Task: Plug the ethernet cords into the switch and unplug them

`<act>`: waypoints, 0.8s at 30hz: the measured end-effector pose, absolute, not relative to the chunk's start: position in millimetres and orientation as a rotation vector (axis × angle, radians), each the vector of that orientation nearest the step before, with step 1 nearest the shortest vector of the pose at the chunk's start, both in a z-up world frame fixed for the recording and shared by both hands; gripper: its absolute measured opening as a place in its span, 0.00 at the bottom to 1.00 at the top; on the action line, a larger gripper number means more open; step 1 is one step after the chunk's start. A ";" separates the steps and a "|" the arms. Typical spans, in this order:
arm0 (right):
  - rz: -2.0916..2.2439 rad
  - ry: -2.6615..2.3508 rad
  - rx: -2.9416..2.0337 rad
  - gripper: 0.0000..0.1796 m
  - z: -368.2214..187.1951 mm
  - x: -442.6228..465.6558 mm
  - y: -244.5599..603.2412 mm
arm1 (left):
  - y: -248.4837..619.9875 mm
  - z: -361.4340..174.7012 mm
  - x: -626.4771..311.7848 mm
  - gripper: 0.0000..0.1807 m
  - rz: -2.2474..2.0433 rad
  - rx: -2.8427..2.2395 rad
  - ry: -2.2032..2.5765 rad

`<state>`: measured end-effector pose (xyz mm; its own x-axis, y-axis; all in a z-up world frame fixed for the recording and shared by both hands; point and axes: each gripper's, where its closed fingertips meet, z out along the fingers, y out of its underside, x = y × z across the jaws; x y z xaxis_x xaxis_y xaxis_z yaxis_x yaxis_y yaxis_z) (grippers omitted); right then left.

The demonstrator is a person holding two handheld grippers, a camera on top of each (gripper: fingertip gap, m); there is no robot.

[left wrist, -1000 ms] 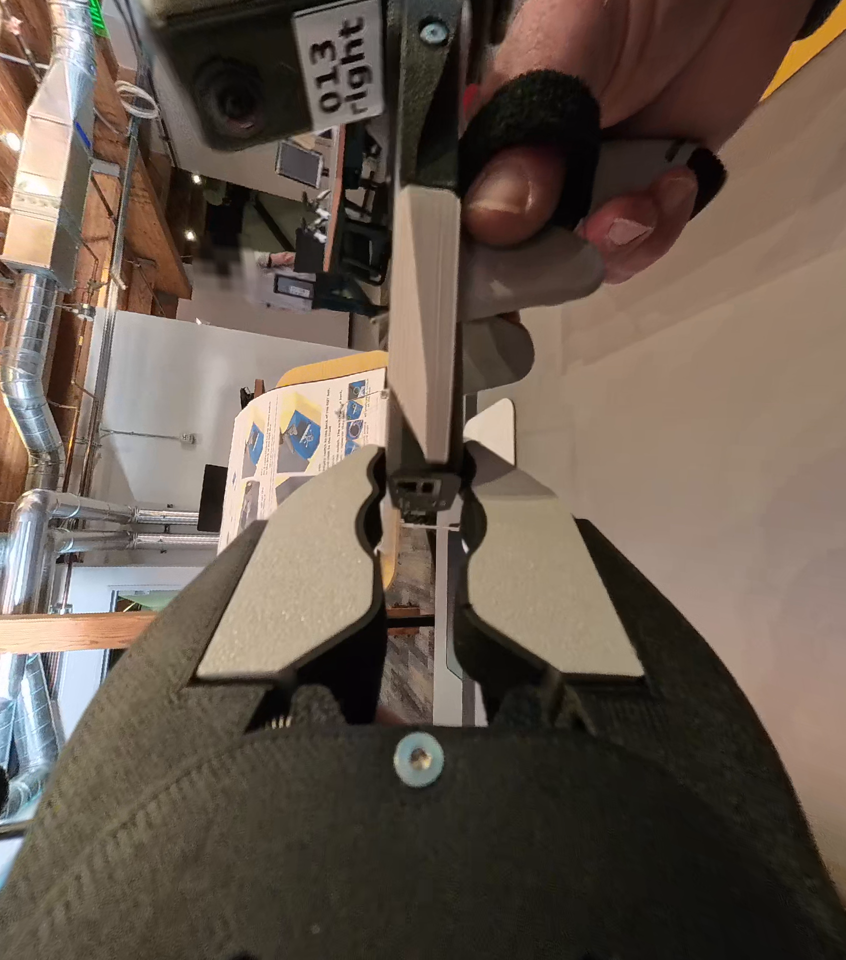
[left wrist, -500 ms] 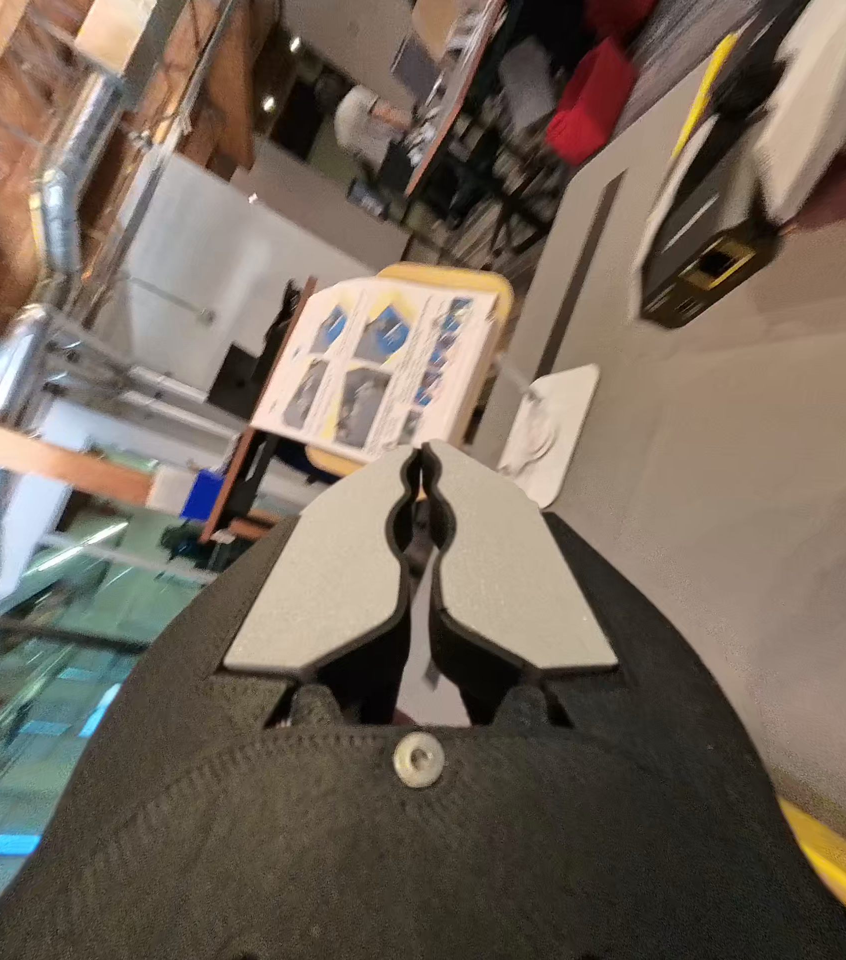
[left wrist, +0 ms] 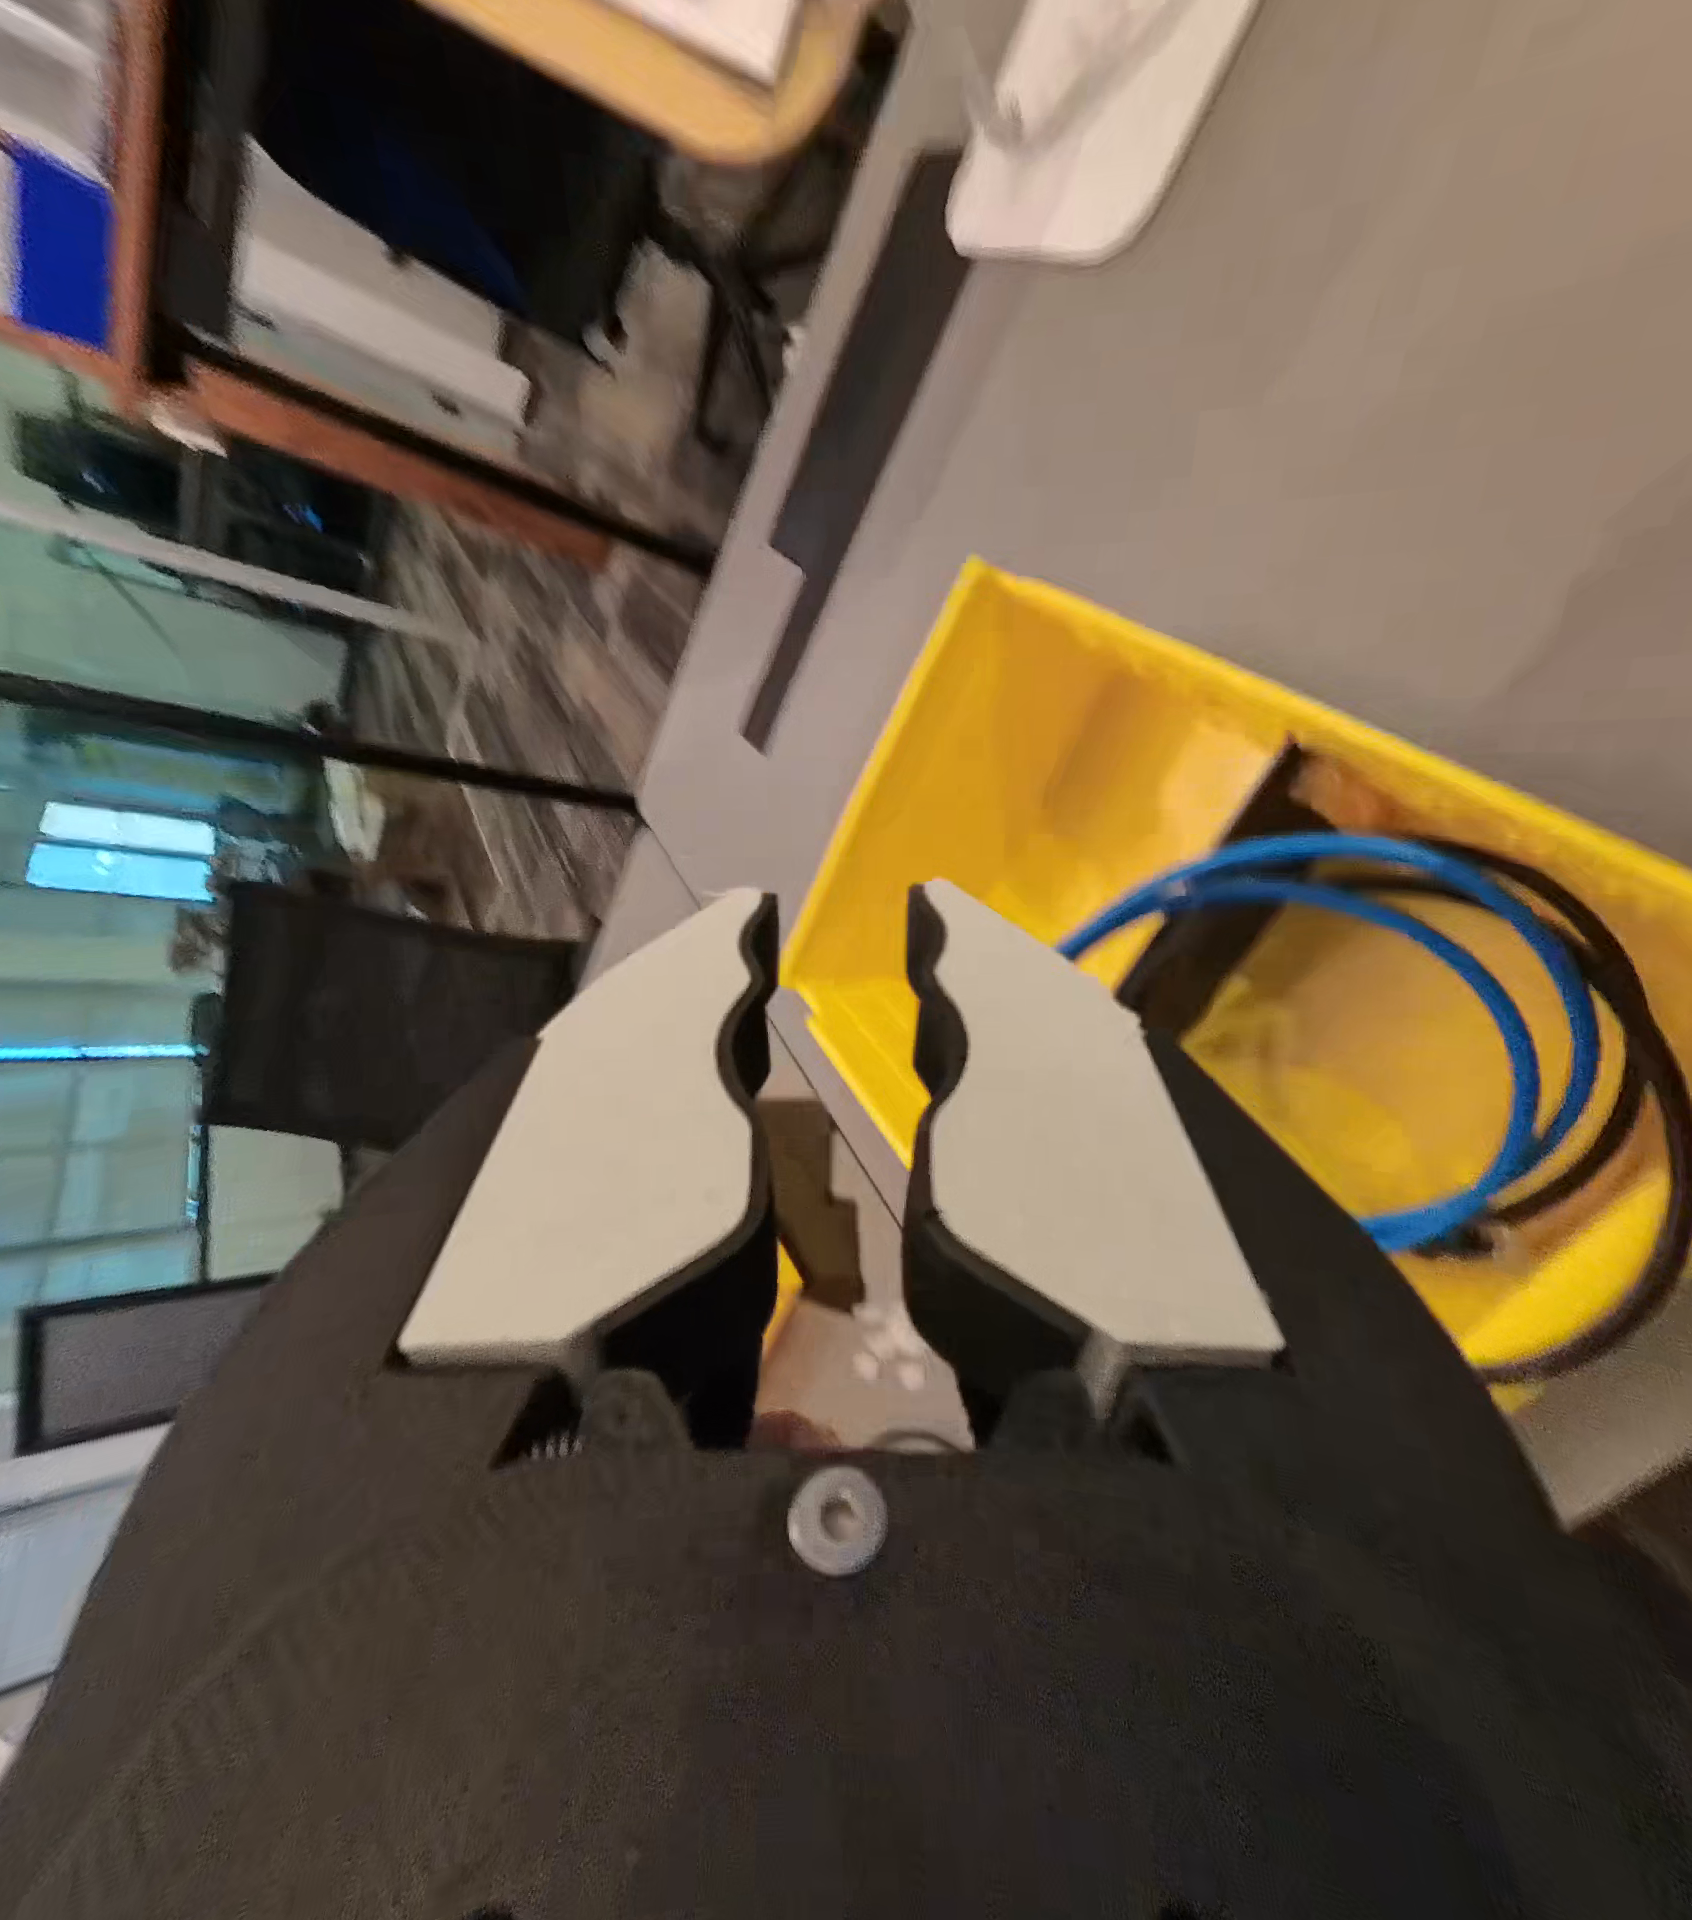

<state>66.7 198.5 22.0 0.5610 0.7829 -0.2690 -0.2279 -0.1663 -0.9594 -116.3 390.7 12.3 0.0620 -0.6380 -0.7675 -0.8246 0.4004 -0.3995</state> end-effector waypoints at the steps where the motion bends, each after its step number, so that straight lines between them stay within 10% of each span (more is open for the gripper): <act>1: 0.958 -0.501 -1.482 0.36 21.4 66.6 198.5 | 392.8 -1.7 -124.7 0.13 0.226 -1.352 1.677; 17: 0.957 -0.522 -1.493 0.35 16.3 61.3 198.8 | 388.2 -154.8 -218.8 0.19 0.360 -1.868 1.929; 24: 0.942 -0.533 -1.489 0.35 16.9 60.7 196.9 | 378.3 -143.5 -233.5 0.15 0.152 -2.085 1.729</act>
